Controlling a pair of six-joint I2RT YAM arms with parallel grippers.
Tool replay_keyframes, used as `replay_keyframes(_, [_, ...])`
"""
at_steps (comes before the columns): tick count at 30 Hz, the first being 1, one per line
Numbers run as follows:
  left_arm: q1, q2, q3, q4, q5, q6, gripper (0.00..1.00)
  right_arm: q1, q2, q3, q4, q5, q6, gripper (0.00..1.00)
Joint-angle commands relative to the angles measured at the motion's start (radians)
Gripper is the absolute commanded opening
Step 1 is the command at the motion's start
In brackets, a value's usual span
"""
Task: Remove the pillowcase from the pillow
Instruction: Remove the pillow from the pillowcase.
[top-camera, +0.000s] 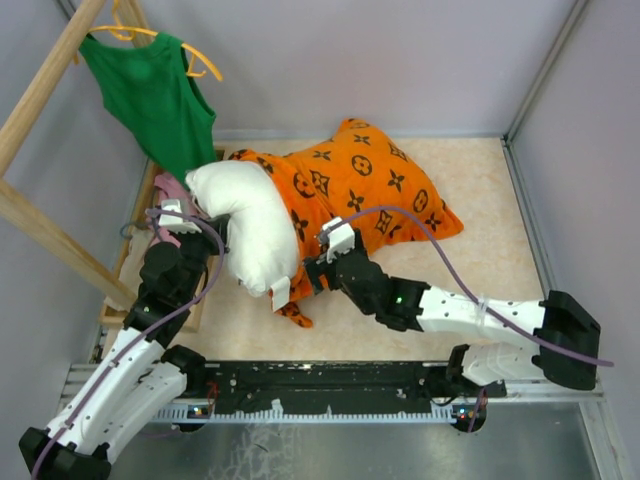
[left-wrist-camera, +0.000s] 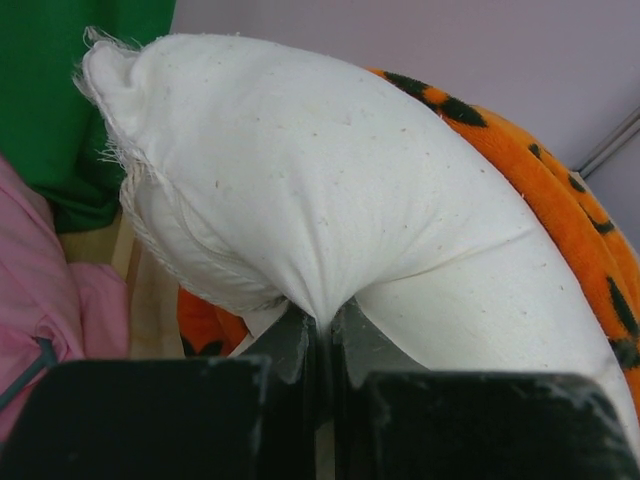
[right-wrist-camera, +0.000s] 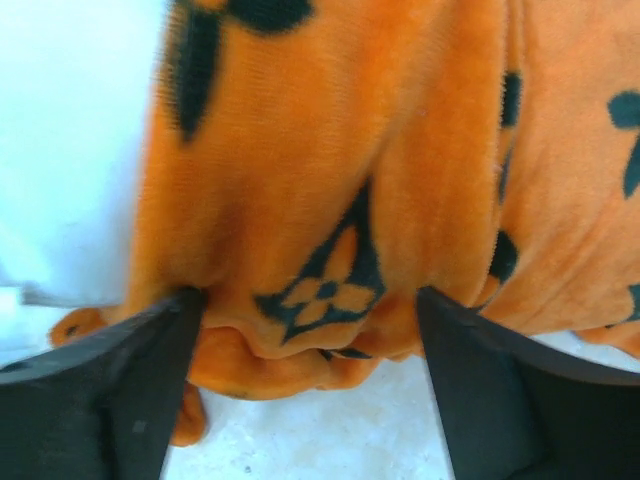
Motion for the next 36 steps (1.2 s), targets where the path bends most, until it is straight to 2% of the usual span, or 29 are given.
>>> replay_keyframes(1, [0.003, -0.009, 0.041, 0.119, 0.016, 0.025, 0.00, -0.116, 0.011, 0.049, -0.027, -0.005, 0.079, 0.76])
replay_keyframes(3, [0.002, -0.010, 0.045, 0.111, 0.016, 0.030, 0.00, -0.234, 0.002, 0.027, -0.090, -0.056, 0.186, 0.52])
replay_keyframes(4, [0.003, -0.013, 0.045, 0.110, 0.012, 0.032, 0.00, -0.303, -0.013, 0.006, -0.108, -0.096, 0.244, 0.43])
replay_keyframes(5, [0.003, -0.017, 0.043, 0.109, 0.007, 0.035, 0.00, -0.396, -0.032, -0.022, -0.117, -0.160, 0.310, 0.40])
replay_keyframes(6, [0.003, -0.023, 0.041, 0.109, 0.003, 0.040, 0.00, -0.458, -0.059, -0.053, -0.117, -0.203, 0.348, 0.40])
replay_keyframes(9, [0.003, -0.034, 0.039, 0.101, -0.007, 0.050, 0.00, -0.531, -0.153, -0.114, -0.115, -0.215, 0.379, 0.52])
replay_keyframes(11, [0.003, -0.039, 0.037, 0.096, -0.015, 0.053, 0.00, -0.532, -0.199, -0.122, -0.115, -0.198, 0.359, 0.69])
replay_keyframes(13, [0.003, -0.040, 0.031, 0.102, -0.029, 0.049, 0.00, -0.531, -0.242, -0.117, -0.113, -0.179, 0.339, 0.82])
replay_keyframes(15, [0.002, -0.035, 0.029, 0.106, -0.021, 0.054, 0.00, -0.531, -0.285, -0.113, -0.108, -0.168, 0.322, 0.88])
replay_keyframes(18, [0.002, -0.027, 0.041, 0.102, 0.025, 0.068, 0.00, -0.523, -0.340, -0.098, -0.086, -0.168, 0.286, 0.93])
replay_keyframes(21, [0.003, -0.022, 0.045, 0.128, 0.170, 0.095, 0.00, -0.473, -0.362, -0.043, -0.082, -0.154, 0.238, 0.97])
replay_keyframes(25, [0.002, 0.016, 0.053, 0.191, 0.471, 0.131, 0.00, -0.341, -0.328, 0.061, -0.017, -0.049, 0.094, 0.99])
replay_keyframes(28, [0.003, 0.069, 0.078, 0.207, 0.668, 0.135, 0.00, -0.306, -0.213, 0.165, 0.018, -0.074, 0.016, 0.99])
replay_keyframes(33, [0.001, 0.117, 0.079, 0.257, 1.050, 0.126, 0.00, -0.307, 0.021, 0.406, -0.056, -0.234, -0.002, 0.99])
replay_keyframes(36, [0.000, 0.094, 0.065, 0.281, 1.206, 0.126, 0.00, -0.305, 0.132, 0.555, -0.115, -0.231, -0.014, 0.99])
